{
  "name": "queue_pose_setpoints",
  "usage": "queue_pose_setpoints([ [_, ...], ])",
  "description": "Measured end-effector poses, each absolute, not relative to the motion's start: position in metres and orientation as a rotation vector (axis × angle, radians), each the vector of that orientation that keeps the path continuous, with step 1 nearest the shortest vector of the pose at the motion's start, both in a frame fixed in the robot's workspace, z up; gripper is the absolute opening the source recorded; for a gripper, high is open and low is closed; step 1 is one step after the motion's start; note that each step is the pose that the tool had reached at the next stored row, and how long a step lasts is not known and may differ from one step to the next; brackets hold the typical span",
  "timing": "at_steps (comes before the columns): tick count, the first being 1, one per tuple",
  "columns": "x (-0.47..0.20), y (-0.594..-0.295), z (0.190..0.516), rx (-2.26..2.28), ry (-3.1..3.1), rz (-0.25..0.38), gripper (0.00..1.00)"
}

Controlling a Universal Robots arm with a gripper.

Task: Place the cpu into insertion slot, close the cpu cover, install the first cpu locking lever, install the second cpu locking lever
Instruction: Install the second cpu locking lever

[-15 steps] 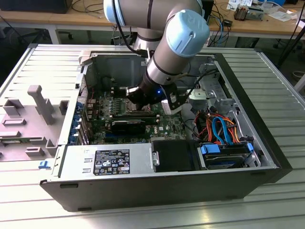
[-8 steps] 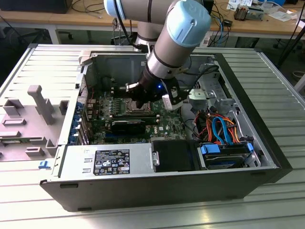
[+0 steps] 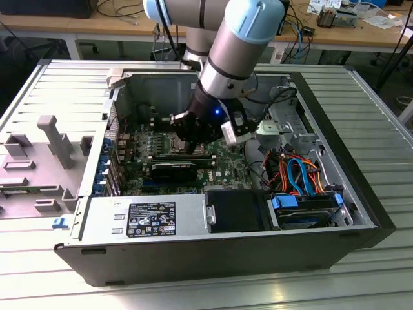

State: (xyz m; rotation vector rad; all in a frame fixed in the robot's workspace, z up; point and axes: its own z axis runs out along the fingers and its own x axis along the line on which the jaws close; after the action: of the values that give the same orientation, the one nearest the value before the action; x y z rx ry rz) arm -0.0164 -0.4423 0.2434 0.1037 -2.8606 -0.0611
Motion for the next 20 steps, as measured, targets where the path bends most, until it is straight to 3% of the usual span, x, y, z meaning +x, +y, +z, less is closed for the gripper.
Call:
queue_pose_setpoints([
  [6,-0.016,-0.441,0.269,0.100,-2.861,-0.033,0.11],
  [10,-0.017,-0.429,0.269,0.091,-2.860,0.027,0.11],
  [20,-0.035,-0.395,0.265,0.091,-2.862,0.028,0.11],
])
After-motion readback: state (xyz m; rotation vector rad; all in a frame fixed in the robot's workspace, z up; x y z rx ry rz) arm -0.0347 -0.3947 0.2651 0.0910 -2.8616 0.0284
